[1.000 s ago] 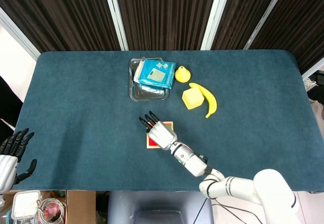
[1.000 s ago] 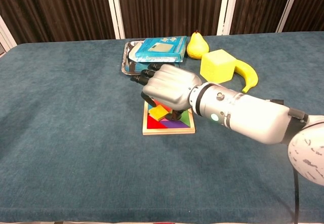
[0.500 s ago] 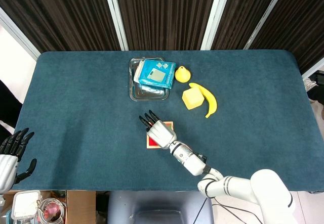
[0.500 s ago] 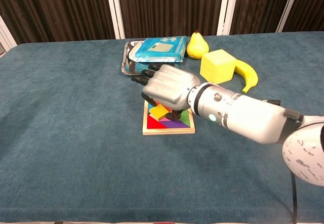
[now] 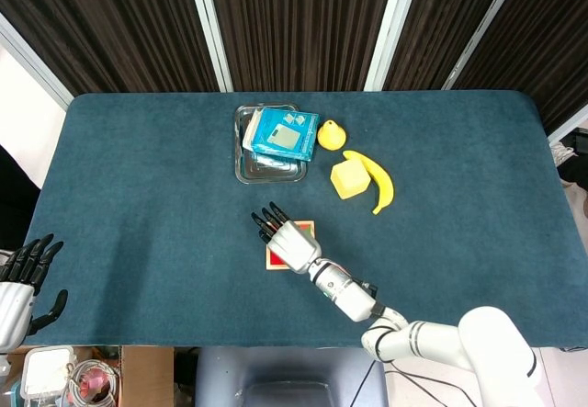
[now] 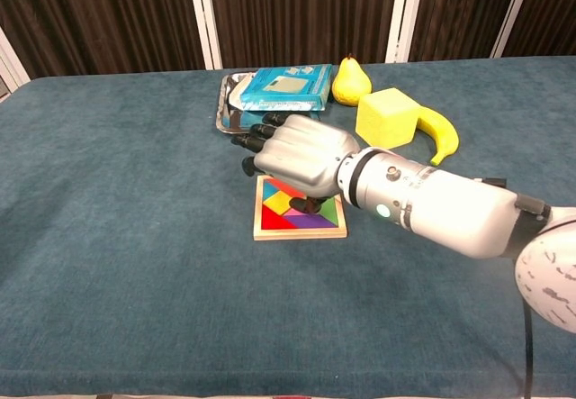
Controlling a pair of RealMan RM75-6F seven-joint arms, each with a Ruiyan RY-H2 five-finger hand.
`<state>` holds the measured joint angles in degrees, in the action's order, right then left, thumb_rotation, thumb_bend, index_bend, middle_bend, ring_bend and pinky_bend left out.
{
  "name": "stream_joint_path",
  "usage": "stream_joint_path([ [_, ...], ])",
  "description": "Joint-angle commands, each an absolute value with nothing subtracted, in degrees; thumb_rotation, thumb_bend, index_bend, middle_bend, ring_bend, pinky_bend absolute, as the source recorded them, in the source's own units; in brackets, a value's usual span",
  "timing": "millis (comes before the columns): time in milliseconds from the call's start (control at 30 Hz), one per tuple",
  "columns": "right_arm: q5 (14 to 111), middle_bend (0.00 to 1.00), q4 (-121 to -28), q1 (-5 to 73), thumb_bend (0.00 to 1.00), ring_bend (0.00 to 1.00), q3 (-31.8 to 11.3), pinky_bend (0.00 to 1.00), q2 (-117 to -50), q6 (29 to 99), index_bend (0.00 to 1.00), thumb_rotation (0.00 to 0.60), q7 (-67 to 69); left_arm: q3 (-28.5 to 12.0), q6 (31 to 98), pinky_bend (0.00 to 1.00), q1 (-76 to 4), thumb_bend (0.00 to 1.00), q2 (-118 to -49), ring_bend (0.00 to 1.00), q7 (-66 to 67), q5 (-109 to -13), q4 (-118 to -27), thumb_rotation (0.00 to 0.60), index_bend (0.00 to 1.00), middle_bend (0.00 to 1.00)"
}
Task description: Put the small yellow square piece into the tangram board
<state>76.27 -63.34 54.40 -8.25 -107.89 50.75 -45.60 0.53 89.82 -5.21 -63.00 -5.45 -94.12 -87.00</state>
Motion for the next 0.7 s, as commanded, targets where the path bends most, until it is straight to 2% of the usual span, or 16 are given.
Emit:
stream_joint_path([
  [33,77.75,0.02,-66.76,52.67,0.48,0.0,-7.57,0.0,-105.49,54.07,0.3,0.6,-44.64,0.48,89.98,0.12,-5.15,0.43,-62.66,0.0,-5.72,-94.11,-87.11,0.6,0.0,0.0],
  [133,81.13,0.0,-79.53,44.2,0.44,0.0,-3.81,0.0,-96.75,66.12,0.19,0.6,-42.93,0.43,90.23,0.12,-5.19,0.43,-62.32,0.0,-6.56,-94.35,-86.9,0.6,0.0,0.0],
  [233,80.26,0.0,-93.68,34.01,0.25,0.0,1.14,0.0,-86.74,76.72,0.02,0.6,-43.51,0.64,90.1,0.12,-5.14,0.43,-61.97,0.0,-7.01,-94.43,-86.96,0.6,0.0,0.0],
  [333,81.29,0.0,-102.17,24.78,0.19,0.0,6.63,0.0,-77.07,86.52,0.0,0.6,-39.34,1.01,90.3,0.12,-4.95,0.43,-61.98,0.0,-6.79,-94.97,-87.23,0.6,0.0,0.0],
  [433,82.45,0.0,-100.5,16.13,0.18,0.0,9.57,0.0,-73.1,96.02,0.0,0.6,-29.7,1.32,90.81,0.12,-4.88,0.43,-62.11,0.0,-6.39,-96.02,-87.5,0.6,0.0,0.0],
  [500,82.46,0.0,-97.01,12.12,0.17,0.0,10.39,0.0,-72.65,99.4,0.0,0.6,-23.63,1.33,91.1,0.12,-4.92,0.44,-62.15,0.0,-5.89,-96.54,-87.84,0.6,0.0,0.0],
  [567,81.36,0.0,-94.65,9.29,0.17,0.0,10.63,0.0,-72.35,100.35,0.0,0.6,-20.02,1.58,91.39,0.12,-4.73,0.44,-62.92,0.0,-4.64,-97.12,-87.46,0.6,0.0,0.0],
  [700,84.71,0.0,-92.58,8.3,0.17,0.0,9.77,0.0,-71.24,100.85,0.0,0.6,-16.94,1.72,92.45,0.12,-4.5,0.44,-63.8,0.0,-3.73,-98.27,-87.21,0.6,0.0,0.0],
])
